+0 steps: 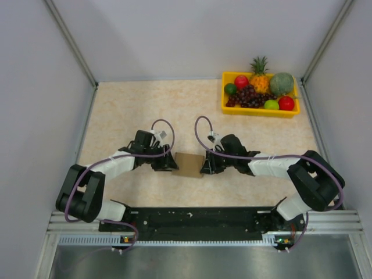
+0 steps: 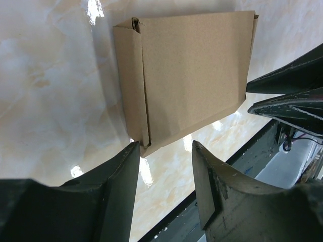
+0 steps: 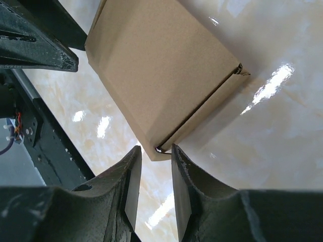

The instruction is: Fold the paper box

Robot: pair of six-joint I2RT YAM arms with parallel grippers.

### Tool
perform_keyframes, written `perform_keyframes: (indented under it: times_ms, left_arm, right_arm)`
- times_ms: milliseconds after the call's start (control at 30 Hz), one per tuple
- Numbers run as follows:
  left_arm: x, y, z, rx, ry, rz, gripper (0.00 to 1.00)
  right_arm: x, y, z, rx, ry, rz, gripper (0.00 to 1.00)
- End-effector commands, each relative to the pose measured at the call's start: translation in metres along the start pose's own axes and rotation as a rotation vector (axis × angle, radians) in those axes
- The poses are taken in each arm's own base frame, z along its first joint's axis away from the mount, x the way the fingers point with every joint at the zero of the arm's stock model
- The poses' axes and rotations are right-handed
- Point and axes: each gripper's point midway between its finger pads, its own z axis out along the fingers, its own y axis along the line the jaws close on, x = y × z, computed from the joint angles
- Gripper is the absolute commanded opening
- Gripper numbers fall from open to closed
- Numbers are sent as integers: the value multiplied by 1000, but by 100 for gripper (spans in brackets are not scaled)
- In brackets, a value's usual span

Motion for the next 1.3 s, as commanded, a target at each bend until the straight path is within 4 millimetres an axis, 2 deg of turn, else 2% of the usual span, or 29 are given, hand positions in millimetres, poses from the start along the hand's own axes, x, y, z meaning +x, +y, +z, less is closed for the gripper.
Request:
perform_keyframes:
  times_ms: [0,267,400,500,633,733,800,967,1267]
  left_arm:
    - [4,-2,-3,5,-1,18,51]
    - [10,-1,4,-34,26,59,56]
    - [8,-1,6,-42,29,65,49]
    - [10,2,7,-50,35,66,48]
    - [11,4,3,-70,24,78,57]
    - [7,3,-1,-81,6,92,59]
    - [4,2,-2,-83,-2,97,59]
    - [0,-3,3,-52,3,93,56]
    - [-2,-10,6,-6,2,86,55]
  right_arm:
    - [-9,6,3,2,-28,-33,32]
    - [-7,1,3,43,-16,-59,32]
    - [-6,6,4,22,-13,-53,31]
    - [-4,10,4,2,-8,-39,30]
    - [-7,3,-2,60,-10,-71,35]
    - [-14,-1,-6,115,-19,-111,37]
    - [-12,-2,-8,134,-2,-116,37]
    - [-12,8,-8,103,-7,-113,35]
    - [-11,16,-1,70,0,-109,34]
